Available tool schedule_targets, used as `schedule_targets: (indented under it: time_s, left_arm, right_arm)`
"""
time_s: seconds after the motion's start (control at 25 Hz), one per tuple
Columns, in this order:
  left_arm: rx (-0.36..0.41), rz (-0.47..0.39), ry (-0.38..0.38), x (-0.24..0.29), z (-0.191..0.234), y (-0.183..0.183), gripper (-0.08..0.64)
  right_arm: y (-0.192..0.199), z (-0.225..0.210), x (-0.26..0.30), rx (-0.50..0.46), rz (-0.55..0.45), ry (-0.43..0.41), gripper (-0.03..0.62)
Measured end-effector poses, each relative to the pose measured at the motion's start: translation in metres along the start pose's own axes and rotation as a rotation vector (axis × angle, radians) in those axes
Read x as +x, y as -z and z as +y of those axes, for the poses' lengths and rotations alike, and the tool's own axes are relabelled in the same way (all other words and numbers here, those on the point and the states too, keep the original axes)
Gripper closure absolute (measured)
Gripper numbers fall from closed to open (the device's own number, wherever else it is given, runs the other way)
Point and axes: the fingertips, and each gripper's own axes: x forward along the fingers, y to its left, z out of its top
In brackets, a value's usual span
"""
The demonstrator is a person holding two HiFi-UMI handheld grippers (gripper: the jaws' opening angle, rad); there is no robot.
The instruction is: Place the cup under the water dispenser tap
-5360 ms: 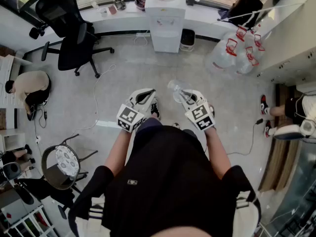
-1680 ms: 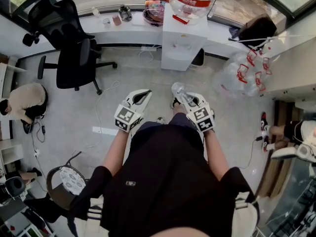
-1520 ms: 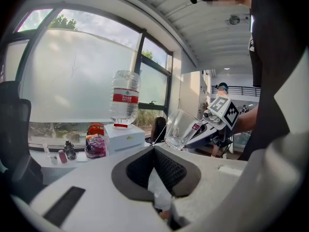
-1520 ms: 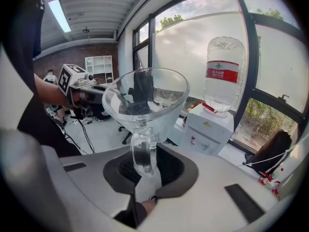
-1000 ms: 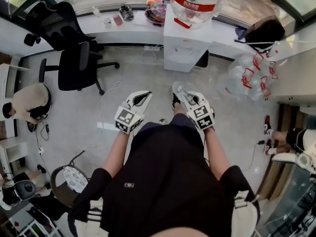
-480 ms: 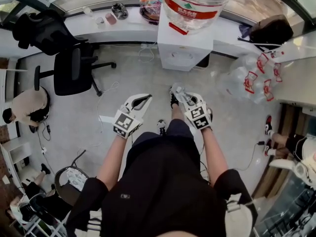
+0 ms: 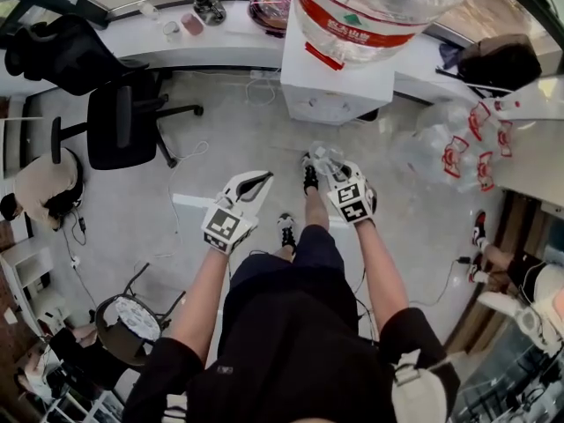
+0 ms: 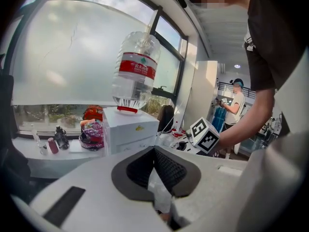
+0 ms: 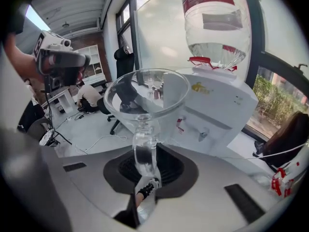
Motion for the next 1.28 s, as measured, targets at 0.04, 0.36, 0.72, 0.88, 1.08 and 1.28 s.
schedule_targets:
  time_s: [0.04,0.36,0.72,0.88,1.08,1.28]
  left_arm:
    - [-0.005,-0.001,-0.001,0.003,0.001,0.002,0.56]
    - [0.0,0.013,0.034,0.026,0.011,0.031,0.56]
    - [-0.056,0.05,0.02,0.032,0.022,0.073,0.56]
    - [-0.088,0.078,0.011,0.031,0.021,0.098,0.56]
    - [-0.11,0.088,-0.005,0.035,0.024,0.119,0.56]
    - [-0.127,0.079,-0.018,0.045,0.031,0.134,0.56]
  right_arm:
    - [0.002,-0.004,0.007,0.003,0.003,0.004,0.558]
    - [0.03,-0.032,0.084,0.041,0.05,0.045,0.557]
    - [0.066,-0.044,0.17,0.083,0.114,0.054,0.557]
    - [0.085,-0.045,0.201,0.101,0.152,0.043,0.557]
    - [0.096,-0.062,0.231,0.15,0.162,0.061,0.557]
    - [0.1,-0.083,0.255,0.193,0.164,0.101,0.557]
